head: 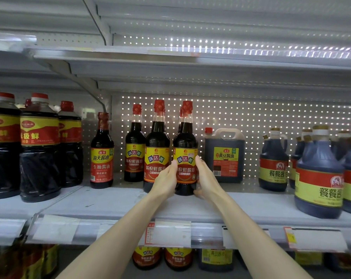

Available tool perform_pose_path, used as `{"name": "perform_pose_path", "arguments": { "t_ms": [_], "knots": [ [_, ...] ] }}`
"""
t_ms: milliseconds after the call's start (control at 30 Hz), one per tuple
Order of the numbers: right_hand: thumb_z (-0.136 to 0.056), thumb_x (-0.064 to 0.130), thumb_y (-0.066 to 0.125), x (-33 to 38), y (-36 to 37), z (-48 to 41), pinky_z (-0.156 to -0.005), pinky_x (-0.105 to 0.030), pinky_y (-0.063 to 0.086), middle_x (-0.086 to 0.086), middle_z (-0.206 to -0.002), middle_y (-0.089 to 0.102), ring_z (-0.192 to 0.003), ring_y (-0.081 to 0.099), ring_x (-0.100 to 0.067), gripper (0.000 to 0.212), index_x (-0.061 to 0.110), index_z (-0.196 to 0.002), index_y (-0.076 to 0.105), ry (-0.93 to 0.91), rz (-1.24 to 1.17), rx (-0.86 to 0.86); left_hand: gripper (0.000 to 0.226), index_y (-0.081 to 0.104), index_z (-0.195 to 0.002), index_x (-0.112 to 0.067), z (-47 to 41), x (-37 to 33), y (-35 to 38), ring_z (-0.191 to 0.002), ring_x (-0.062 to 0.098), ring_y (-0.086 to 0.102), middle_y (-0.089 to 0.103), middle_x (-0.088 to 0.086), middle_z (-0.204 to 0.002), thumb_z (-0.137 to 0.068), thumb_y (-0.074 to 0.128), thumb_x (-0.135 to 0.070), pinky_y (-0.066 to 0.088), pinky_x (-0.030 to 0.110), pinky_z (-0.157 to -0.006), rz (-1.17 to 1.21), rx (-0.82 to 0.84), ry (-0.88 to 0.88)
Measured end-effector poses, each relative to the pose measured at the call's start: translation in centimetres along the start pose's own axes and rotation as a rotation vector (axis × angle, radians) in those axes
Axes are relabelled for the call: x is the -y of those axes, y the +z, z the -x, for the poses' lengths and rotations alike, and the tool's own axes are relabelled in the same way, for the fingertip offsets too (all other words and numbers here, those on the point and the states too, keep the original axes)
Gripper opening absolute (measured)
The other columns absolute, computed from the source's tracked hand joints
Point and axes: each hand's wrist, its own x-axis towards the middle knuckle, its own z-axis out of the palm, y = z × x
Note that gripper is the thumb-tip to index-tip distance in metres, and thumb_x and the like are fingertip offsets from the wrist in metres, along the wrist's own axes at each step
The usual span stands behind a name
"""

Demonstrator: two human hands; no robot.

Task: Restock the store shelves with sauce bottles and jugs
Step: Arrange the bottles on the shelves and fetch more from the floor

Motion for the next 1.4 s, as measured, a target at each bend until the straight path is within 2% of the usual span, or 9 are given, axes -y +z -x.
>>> {"name": "perform_pose_path", "arguments": {
  "t_ms": [233,400,500,600,767,833,933,1167,1400],
  "knots": [
    [-0.101,0.049,0.029,-0.1,0.1,-0.2,-0.097,-0.043,0.038,0.003,-0.119,0.054,-0.103,0.051,-0.013,0.045,0.028,-0.141,0.038,-0.026,0.039,-0.005,0.048,0.050,-0.134,-0.021,0.3,-0.2,0.0,-0.106,0.012,0.052,0.057,-0.004,-0.113,-0.103,0.024,-0.045,0.042,0.034,-0.099,0.013,0.009,0.000],
    [-0.101,0.050,0.030,-0.1,0.3,-0.2,-0.092,-0.039,0.038,0.002,-0.125,0.052,-0.107,0.050,-0.015,0.051,0.027,-0.146,0.033,-0.027,0.057,-0.004,0.049,0.048,-0.136,-0.019,0.3,-0.2,-0.1,-0.119,0.017,0.053,0.057,0.004,-0.132,-0.103,0.024,-0.045,0.041,0.035,-0.103,-0.032,0.013,0.004],
    [-0.102,0.049,0.030,0.2,0.2,0.1,-0.098,-0.044,0.038,0.001,-0.124,0.051,-0.107,0.049,-0.015,0.048,0.027,-0.144,0.033,-0.008,0.042,0.003,0.051,0.049,-0.136,-0.019,0.5,-0.4,0.0,-0.119,0.019,0.053,0.057,0.005,-0.132,-0.103,0.023,-0.047,0.041,0.037,-0.104,-0.054,0.008,-0.006],
    [-0.103,0.046,0.028,0.7,0.2,0.9,-0.089,-0.035,0.042,0.003,-0.120,0.052,-0.097,0.052,-0.008,0.046,0.026,-0.144,0.035,-0.025,0.048,0.028,0.051,0.049,-0.136,-0.018,1.1,-0.9,-0.2,-0.111,0.017,0.053,0.058,0.004,-0.126,-0.103,0.023,-0.047,0.043,0.037,-0.102,-0.047,0.009,-0.027],
    [-0.103,0.046,0.030,2.2,-0.6,3.1,-0.081,-0.028,0.045,0.014,-0.106,0.057,-0.092,0.053,0.000,0.031,0.033,-0.126,0.046,-0.111,0.150,0.016,0.045,0.047,-0.136,-0.014,3.0,-2.9,-0.8,-0.093,0.007,0.052,0.056,-0.006,-0.105,-0.104,0.030,-0.040,0.041,0.029,-0.087,-0.063,0.021,0.034],
    [-0.103,0.044,0.033,3.1,-0.8,4.5,-0.073,-0.025,0.045,0.017,-0.100,0.056,-0.088,0.052,0.002,0.023,0.034,-0.118,0.048,-0.141,0.169,0.000,0.043,0.047,-0.136,-0.015,4.2,-3.8,-1.1,-0.089,0.004,0.052,0.058,-0.003,-0.112,-0.103,0.033,-0.039,0.041,0.025,-0.082,-0.076,0.009,0.068],
    [-0.101,0.040,0.041,4.0,-0.9,6.6,-0.074,-0.021,0.046,0.020,-0.100,0.054,-0.089,0.053,0.002,0.034,0.027,-0.132,0.048,-0.207,0.195,-0.027,0.044,0.045,-0.139,-0.014,6.6,-4.5,-1.4,-0.089,0.002,0.053,0.056,-0.001,-0.118,-0.102,0.038,-0.036,0.041,0.018,-0.072,-0.095,0.012,0.107],
    [-0.096,0.038,0.053,2.6,-2.2,13.1,-0.086,-0.028,0.052,0.009,-0.109,0.061,-0.097,0.060,-0.005,0.043,0.017,-0.134,0.050,-0.280,0.257,-0.048,0.045,0.047,-0.138,-0.020,13.7,-3.3,-1.9,-0.109,0.011,0.056,0.059,-0.004,-0.116,-0.097,0.051,-0.037,0.045,0.026,-0.093,-0.138,-0.048,0.207],
    [-0.095,0.035,0.056,-3.9,-3.0,20.2,-0.081,-0.025,0.054,-0.003,-0.116,0.066,-0.097,0.066,-0.013,0.037,0.017,-0.127,0.056,-0.167,0.210,-0.064,0.047,0.049,-0.136,-0.024,21.5,2.5,-2.2,-0.108,0.014,0.059,0.062,0.000,-0.116,-0.093,0.057,-0.039,0.048,0.034,-0.096,-0.167,-0.002,0.092]
  ]
}}
